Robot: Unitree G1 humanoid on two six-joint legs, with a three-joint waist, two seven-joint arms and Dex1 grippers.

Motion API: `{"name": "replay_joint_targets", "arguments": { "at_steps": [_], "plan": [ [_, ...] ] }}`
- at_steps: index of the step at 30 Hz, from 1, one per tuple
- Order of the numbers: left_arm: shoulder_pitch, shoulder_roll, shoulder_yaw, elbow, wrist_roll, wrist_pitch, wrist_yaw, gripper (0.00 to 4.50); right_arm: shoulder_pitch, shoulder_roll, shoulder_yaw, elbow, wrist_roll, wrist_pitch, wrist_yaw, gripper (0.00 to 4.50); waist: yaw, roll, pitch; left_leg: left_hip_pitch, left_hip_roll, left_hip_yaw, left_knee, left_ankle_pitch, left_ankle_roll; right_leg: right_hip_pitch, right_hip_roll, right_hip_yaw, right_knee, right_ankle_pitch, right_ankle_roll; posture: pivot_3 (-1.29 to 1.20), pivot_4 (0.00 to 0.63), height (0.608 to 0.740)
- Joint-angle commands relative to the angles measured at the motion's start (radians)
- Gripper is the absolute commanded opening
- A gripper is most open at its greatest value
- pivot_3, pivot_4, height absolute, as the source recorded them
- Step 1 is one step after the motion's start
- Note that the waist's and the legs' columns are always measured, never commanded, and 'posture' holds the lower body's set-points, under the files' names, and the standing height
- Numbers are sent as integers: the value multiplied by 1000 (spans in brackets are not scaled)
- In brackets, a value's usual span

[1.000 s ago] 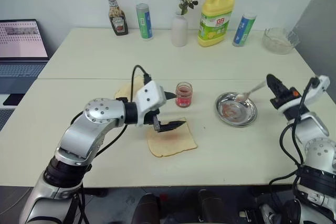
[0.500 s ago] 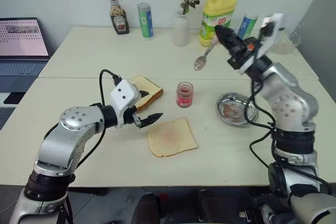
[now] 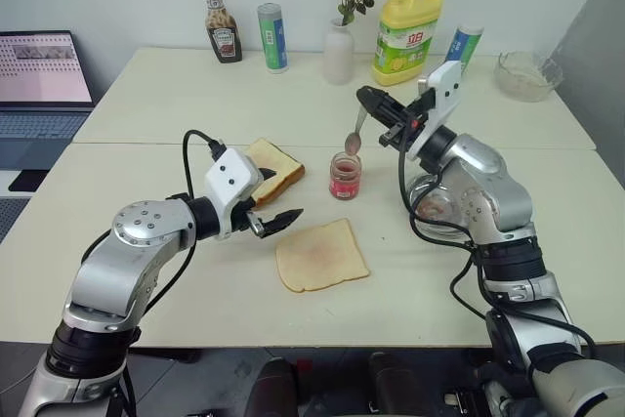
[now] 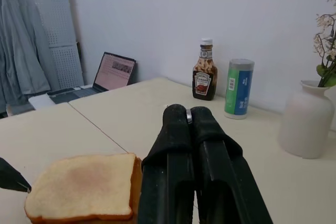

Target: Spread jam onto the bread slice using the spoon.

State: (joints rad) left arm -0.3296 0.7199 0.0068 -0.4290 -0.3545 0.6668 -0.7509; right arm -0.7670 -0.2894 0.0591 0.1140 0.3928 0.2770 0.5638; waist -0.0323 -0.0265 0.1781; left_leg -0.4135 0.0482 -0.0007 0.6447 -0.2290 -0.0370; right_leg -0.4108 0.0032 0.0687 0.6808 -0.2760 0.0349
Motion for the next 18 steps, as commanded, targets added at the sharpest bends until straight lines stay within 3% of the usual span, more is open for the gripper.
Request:
{"name": "replay_joint_targets", "arguments": {
  "at_steps": [1,18],
  "plan": [
    [-31,-8,2,-16,-5,-12,5,4500,-4,13,13,4,-45,-69,31,47,0,0,0,0,0,0,0,0,0,0,0,0,0,0,0,0,150,740],
    [-35,2,-24,-20,-30,5,-53,4500,34,22,100,129,-270,-282,82,47,0,0,0,0,0,0,0,0,0,0,0,0,0,0,0,0,150,740]
  ]
}}
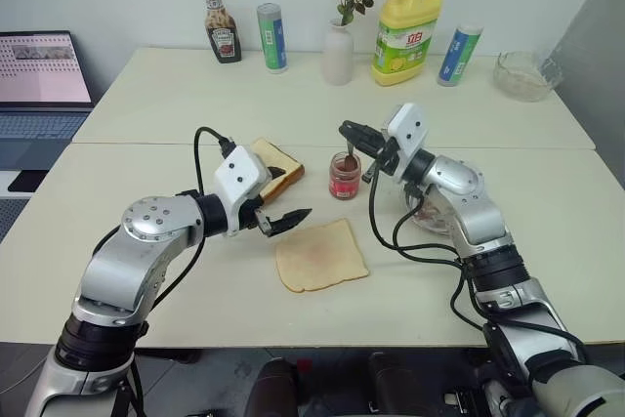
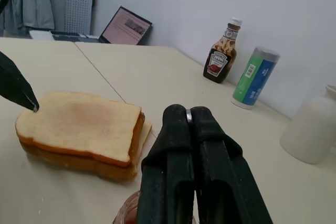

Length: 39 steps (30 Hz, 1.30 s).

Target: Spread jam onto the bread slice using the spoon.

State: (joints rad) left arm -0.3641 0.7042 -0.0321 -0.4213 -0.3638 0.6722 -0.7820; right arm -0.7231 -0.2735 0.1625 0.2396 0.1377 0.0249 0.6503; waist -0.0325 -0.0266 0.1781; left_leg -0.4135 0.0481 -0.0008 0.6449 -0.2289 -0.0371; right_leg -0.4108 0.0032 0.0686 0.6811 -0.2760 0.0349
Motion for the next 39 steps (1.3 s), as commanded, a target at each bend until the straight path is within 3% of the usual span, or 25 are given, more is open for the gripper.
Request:
{"name": "replay_joint_targets", "arguments": {
  "at_steps": [1,9,15,21,39],
  "plan": [
    [0,21,16,-26,-22,0,-25,4500,-11,10,-3,10,-20,-29,-6,47,0,0,0,0,0,0,0,0,0,0,0,0,0,0,0,0,150,740],
    [-4,38,27,-12,-25,-2,-34,4500,-8,35,8,36,-63,12,-31,47,0,0,0,0,0,0,0,0,0,0,0,0,0,0,0,0,150,740],
    [-7,37,24,-8,-22,-6,-33,4500,8,86,-37,14,1,172,-67,47,0,0,0,0,0,0,0,0,0,0,0,0,0,0,0,0,150,740],
    [-8,33,22,-10,-20,-7,-28,4500,17,139,-125,-15,87,359,-145,47,0,0,0,0,0,0,0,0,0,0,0,0,1,0,0,0,150,740],
    [-25,20,2,8,-6,-22,-29,4500,-42,250,-382,-74,352,647,-372,47,-2,0,0,0,0,0,0,0,0,0,0,0,0,0,0,0,150,740]
  ]
}}
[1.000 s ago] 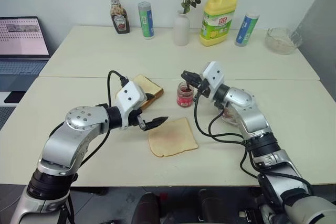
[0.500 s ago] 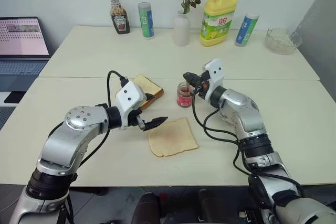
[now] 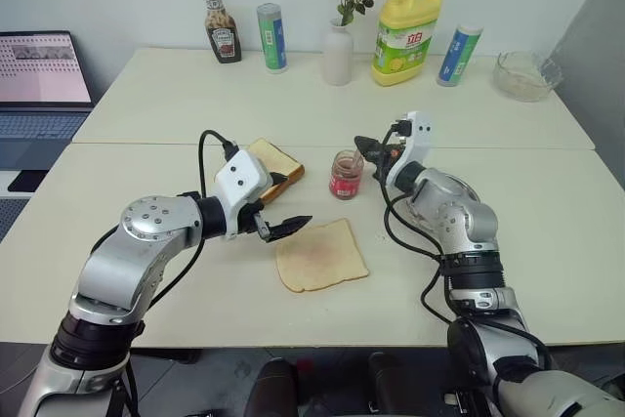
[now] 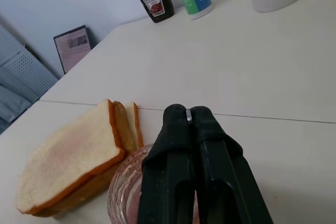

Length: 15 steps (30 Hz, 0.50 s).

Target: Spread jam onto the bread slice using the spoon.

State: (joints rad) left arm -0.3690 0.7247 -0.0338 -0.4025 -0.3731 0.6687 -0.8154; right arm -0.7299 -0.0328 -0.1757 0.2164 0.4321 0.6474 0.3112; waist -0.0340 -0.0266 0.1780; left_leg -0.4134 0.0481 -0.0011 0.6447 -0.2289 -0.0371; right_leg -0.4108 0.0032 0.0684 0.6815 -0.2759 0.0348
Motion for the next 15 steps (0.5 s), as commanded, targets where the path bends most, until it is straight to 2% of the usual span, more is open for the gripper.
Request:
{"name": "replay_joint_targets", "arguments": {
  "at_steps": [1,15],
  "plan": [
    [-20,-1,4,-9,4,-20,4,4500,-38,10,-51,-54,68,32,-41,47,0,0,0,0,0,0,0,0,0,0,0,0,0,0,0,0,150,740],
    [-19,-3,-2,2,10,-32,-1,4500,-54,12,-84,-116,150,86,-116,47,-1,0,0,-1,0,0,0,0,0,-1,0,0,0,0,0,0,150,740]
  ]
}}
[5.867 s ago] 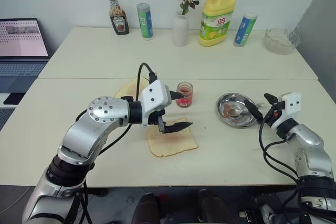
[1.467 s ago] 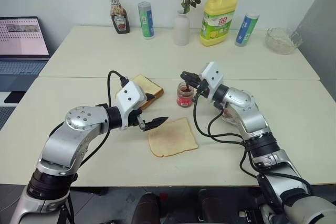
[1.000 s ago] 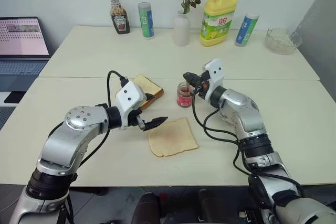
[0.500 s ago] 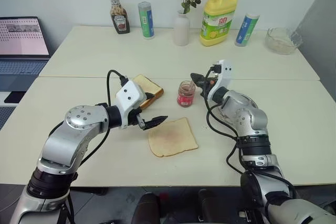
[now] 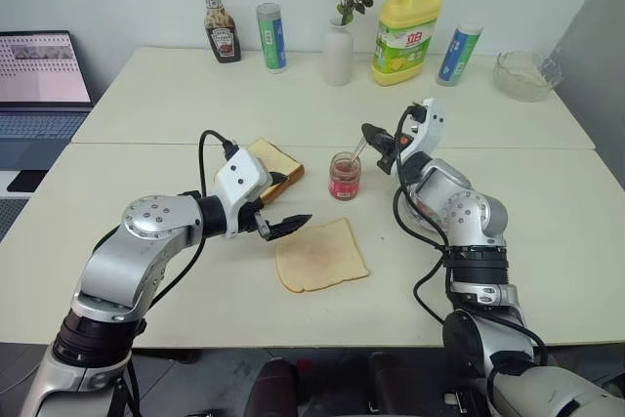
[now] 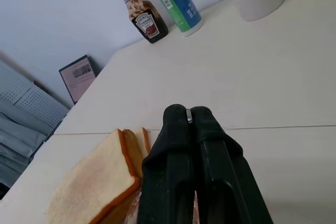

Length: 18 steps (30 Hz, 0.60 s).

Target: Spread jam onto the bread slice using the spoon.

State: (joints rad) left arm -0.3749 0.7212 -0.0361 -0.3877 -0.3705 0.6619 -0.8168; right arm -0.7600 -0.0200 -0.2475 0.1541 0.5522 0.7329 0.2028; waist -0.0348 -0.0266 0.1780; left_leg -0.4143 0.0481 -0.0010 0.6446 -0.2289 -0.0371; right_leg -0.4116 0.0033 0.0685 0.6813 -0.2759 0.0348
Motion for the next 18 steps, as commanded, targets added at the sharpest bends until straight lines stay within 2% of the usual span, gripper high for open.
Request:
{"name": "replay_joint_targets", "arguments": {
  "at_steps": [1,18],
  "plan": [
    [-13,1,0,-12,8,-26,1,4500,-25,-2,-13,-56,33,2,-11,47,0,0,0,0,0,0,0,0,0,0,0,0,0,0,0,0,150,740],
    [-22,4,-11,0,14,-41,-3,4500,-44,21,-113,-41,176,62,-129,47,0,0,0,0,0,0,0,0,0,-1,0,0,0,0,0,0,150,740]
  ]
}}
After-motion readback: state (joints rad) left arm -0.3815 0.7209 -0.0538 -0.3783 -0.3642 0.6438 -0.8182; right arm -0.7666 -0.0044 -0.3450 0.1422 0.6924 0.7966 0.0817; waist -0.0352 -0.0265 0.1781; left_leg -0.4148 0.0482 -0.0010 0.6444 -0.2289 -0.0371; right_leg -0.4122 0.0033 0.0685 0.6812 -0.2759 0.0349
